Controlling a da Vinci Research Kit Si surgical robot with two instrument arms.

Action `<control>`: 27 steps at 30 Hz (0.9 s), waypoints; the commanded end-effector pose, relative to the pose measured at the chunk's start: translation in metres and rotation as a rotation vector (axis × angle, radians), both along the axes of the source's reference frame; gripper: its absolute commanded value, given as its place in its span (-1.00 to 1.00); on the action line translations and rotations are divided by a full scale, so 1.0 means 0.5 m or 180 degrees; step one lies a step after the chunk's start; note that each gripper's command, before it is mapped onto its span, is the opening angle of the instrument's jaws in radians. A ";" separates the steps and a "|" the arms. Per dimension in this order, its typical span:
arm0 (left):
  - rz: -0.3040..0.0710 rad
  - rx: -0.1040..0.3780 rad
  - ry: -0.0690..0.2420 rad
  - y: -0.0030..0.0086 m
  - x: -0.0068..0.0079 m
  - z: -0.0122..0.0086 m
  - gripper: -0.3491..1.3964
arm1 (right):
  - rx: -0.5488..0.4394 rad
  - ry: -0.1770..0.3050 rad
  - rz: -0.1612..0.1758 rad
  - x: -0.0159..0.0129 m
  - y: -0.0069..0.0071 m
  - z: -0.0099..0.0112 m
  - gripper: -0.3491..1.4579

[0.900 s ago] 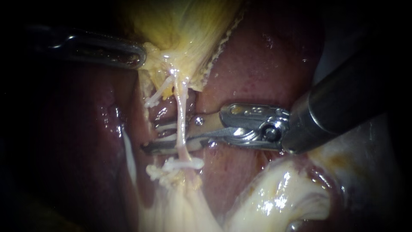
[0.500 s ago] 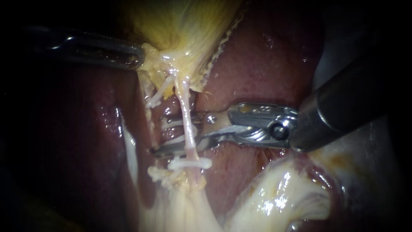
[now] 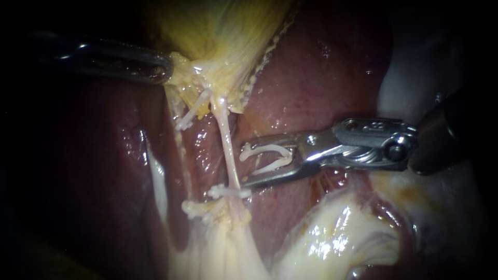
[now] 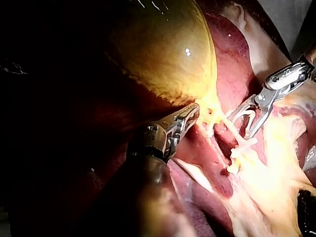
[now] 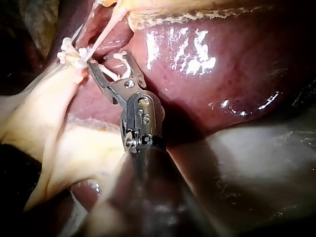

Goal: Clipping second clip right tube

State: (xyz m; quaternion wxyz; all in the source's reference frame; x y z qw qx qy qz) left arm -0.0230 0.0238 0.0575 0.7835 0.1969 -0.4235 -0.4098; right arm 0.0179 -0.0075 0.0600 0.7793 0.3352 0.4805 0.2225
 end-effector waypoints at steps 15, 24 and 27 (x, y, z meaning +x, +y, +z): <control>0.0001 0.0000 -0.0001 0.0000 0.0000 0.0000 -1.00 | 0.0533 0.0038 -0.0123 0.0019 -0.0004 -0.0022 -0.08; 0.0001 0.0000 -0.0001 0.0000 0.0000 0.0000 -1.00 | 0.0802 0.0168 -0.0085 0.0088 -0.0045 0.0004 -0.07; 0.0001 0.0000 -0.0001 0.0001 -0.0001 0.0001 -1.00 | 0.0954 0.0270 -0.0030 0.0110 -0.0052 0.0006 -0.07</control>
